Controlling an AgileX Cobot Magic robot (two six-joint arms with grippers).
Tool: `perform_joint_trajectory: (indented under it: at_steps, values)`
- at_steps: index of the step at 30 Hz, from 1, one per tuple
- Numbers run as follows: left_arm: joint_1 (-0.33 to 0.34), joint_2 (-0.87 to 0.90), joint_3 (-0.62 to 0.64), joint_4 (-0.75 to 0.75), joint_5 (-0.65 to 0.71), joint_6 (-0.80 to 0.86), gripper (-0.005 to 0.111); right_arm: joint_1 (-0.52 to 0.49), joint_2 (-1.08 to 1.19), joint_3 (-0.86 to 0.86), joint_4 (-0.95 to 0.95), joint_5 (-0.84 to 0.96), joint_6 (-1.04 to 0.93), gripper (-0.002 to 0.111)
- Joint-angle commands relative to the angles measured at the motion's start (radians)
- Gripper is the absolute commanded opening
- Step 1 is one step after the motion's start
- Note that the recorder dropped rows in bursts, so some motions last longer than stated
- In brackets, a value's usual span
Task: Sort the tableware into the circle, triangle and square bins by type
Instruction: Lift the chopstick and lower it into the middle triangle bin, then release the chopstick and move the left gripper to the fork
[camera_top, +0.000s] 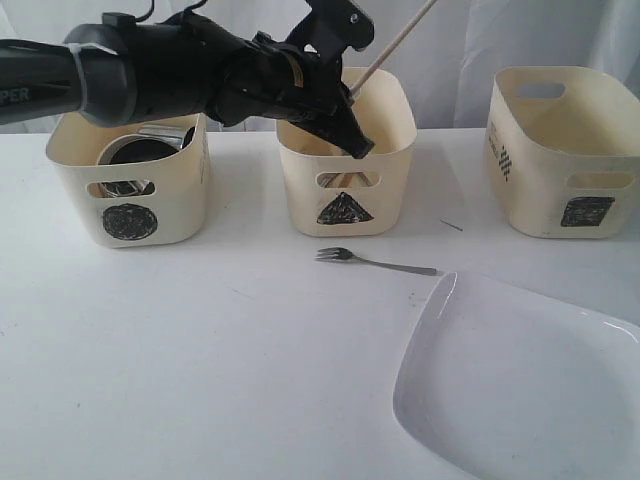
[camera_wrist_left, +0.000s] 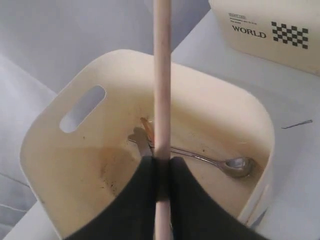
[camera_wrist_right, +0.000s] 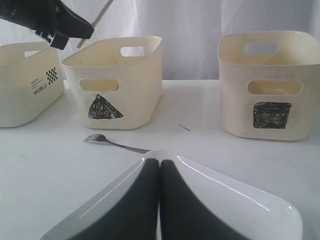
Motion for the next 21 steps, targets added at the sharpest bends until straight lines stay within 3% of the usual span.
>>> perform_joint_trajectory:
  at_steps: [1,3,7,10,15,21]
  values:
    - [0.014,0.027,-0.022,0.006,-0.006,-0.006,0.001,-0.002,-0.005,0.004,-0.006,-0.004,-0.001,0.000]
    - [0.016,0.029,-0.022,0.006,-0.006,-0.002,0.008,-0.002,-0.005,0.004,-0.006,-0.004,-0.001,0.000]
    - [0.016,0.029,-0.022,0.006,-0.013,0.001,0.036,-0.002,-0.005,0.004,-0.006,-0.004,-0.001,0.000]
    - [0.016,0.029,-0.022,0.006,-0.011,-0.005,0.049,-0.002,-0.005,0.004,-0.006,-0.004,-0.001,0.000]
    - [0.016,0.005,-0.022,-0.025,0.046,-0.012,0.052,-0.002,-0.005,0.004,-0.006,-0.004,-0.001,0.000]
    - [0.006,-0.047,-0.022,-0.027,0.244,0.008,0.052,-0.002,-0.005,0.004,-0.006,-0.004,-0.001,0.000]
